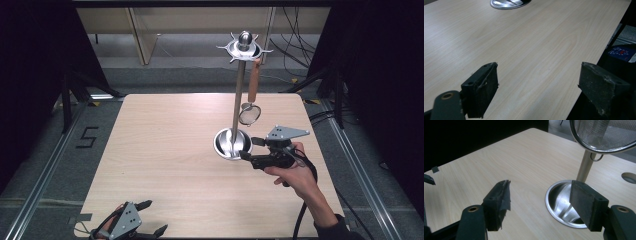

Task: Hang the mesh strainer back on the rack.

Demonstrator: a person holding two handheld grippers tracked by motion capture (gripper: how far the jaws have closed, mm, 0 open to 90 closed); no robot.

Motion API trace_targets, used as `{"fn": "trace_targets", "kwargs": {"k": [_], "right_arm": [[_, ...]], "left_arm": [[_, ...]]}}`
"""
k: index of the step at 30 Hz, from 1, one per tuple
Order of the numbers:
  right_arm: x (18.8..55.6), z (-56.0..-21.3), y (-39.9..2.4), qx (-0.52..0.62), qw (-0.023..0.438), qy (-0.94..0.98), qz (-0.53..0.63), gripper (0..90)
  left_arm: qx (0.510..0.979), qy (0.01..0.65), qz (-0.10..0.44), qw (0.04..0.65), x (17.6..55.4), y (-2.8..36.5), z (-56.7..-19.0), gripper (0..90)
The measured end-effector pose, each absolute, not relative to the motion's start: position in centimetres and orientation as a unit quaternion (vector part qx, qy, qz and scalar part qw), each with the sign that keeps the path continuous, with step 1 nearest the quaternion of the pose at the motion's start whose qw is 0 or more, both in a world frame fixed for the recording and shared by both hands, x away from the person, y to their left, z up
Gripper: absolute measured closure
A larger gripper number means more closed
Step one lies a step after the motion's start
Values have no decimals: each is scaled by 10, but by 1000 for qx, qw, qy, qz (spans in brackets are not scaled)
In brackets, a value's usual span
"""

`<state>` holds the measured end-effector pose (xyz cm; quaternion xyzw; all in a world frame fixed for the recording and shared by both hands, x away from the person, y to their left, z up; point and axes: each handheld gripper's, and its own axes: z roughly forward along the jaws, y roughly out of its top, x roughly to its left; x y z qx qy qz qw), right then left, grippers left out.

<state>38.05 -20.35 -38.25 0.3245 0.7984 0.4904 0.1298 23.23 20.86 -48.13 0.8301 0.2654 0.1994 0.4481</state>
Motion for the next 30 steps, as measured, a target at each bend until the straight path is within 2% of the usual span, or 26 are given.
{"fn": "trace_targets", "kwargs": {"k": [7,9,14,23,29,30], "right_arm": [[380,-390,-203,331,118,803,481,334],[381,-393,-203,330,131,801,481,333],[380,-396,-202,336,113,807,473,332],[381,-404,-201,326,124,810,472,330],[381,-408,-199,324,112,814,469,327],[378,-408,-198,336,97,816,461,326]], "left_arm": [[830,266,199,448,232,209,-481,152],[830,265,199,448,232,209,-481,152],[830,265,200,449,232,209,-481,152],[830,265,200,448,232,209,-481,152],[828,272,195,449,231,208,-482,152],[828,275,191,449,231,208,-482,152]]}}
